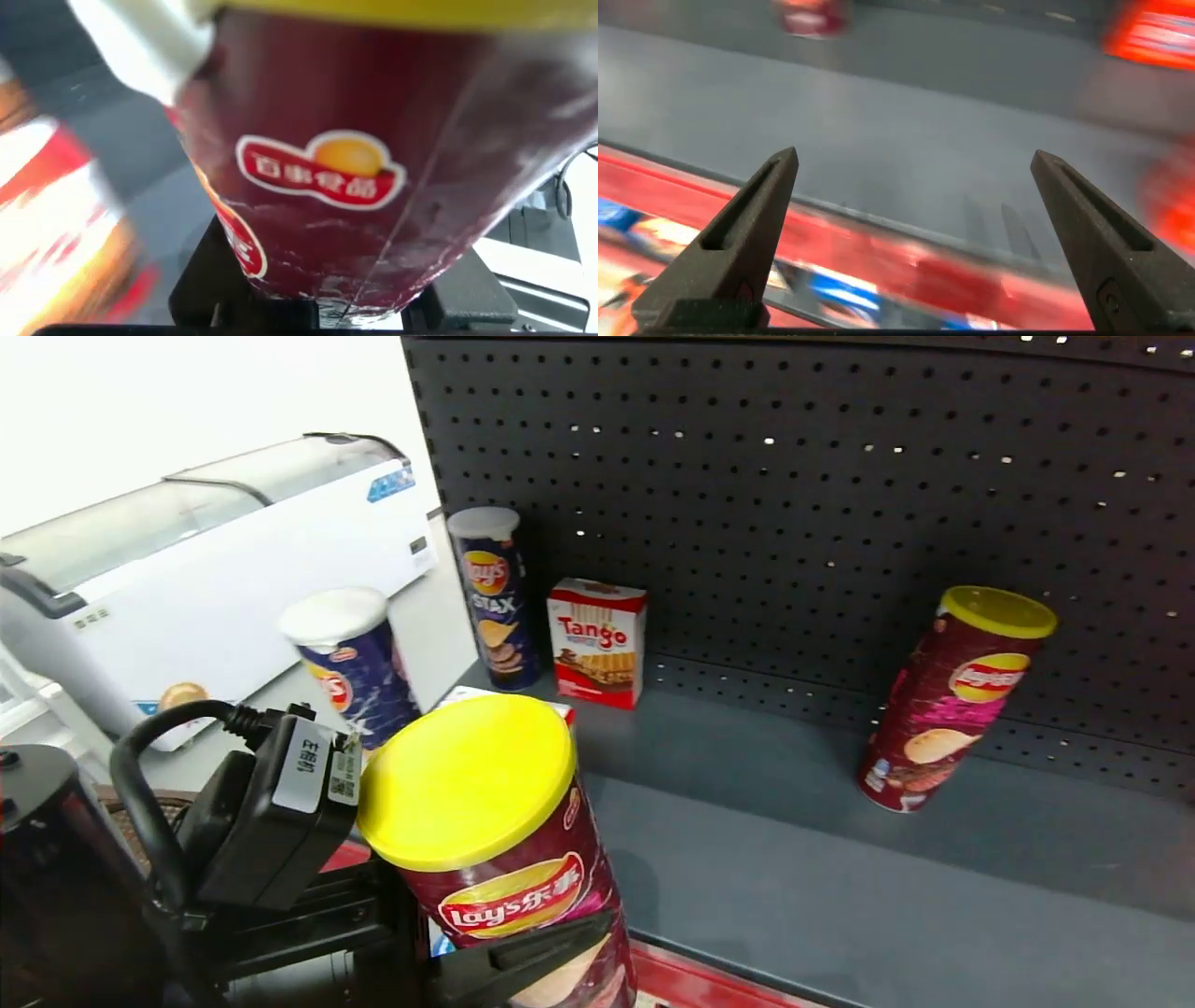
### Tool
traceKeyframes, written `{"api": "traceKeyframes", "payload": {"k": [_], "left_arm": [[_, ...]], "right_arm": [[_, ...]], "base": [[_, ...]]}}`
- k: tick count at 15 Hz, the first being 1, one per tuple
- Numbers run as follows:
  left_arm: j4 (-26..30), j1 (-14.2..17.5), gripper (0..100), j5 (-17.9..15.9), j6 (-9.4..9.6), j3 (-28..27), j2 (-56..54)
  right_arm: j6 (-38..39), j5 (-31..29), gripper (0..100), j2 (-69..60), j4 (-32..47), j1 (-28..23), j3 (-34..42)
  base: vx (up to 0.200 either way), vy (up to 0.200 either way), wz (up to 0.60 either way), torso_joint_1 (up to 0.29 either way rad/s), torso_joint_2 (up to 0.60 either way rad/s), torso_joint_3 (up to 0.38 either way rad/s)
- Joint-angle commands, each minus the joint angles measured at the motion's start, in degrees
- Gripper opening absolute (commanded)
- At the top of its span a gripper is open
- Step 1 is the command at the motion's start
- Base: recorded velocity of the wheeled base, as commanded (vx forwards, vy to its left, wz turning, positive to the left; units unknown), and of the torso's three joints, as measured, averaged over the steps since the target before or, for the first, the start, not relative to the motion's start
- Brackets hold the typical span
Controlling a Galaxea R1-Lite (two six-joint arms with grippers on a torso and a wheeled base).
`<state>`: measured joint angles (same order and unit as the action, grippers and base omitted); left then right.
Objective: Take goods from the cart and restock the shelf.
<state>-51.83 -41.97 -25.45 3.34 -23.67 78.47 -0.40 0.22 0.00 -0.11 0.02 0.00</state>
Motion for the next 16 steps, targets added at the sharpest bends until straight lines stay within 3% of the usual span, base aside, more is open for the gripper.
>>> {"api": "traceKeyframes", "payload": {"k": [1, 5, 16], "left_arm": [[-0.02, 0.05, 0, -0.03, 0.0, 0.03, 0.19], [-0.02, 0.4, 0, -0.03, 0.0, 0.12, 0.28], [-0.2, 5.15, 0, -0.12, 0.0, 1.44, -0.69]], "right_arm": [[-0.04, 0.04, 100, 0.0, -0.07, -0.02, 0.0], [-0.04, 0.04, 100, 0.0, 0.02, -0.02, 0.0], [-0.04, -0.04, 100, 0.09, 0.02, -0.11, -0.26]], "base": [[0.0, 0.0, -0.6, -0.007, 0.0, -0.002], [0.0, 0.0, -0.6, 0.008, 0.0, 0.004], [0.0, 0.0, 0.0, 0.0, 0.0, 0.0]]}}
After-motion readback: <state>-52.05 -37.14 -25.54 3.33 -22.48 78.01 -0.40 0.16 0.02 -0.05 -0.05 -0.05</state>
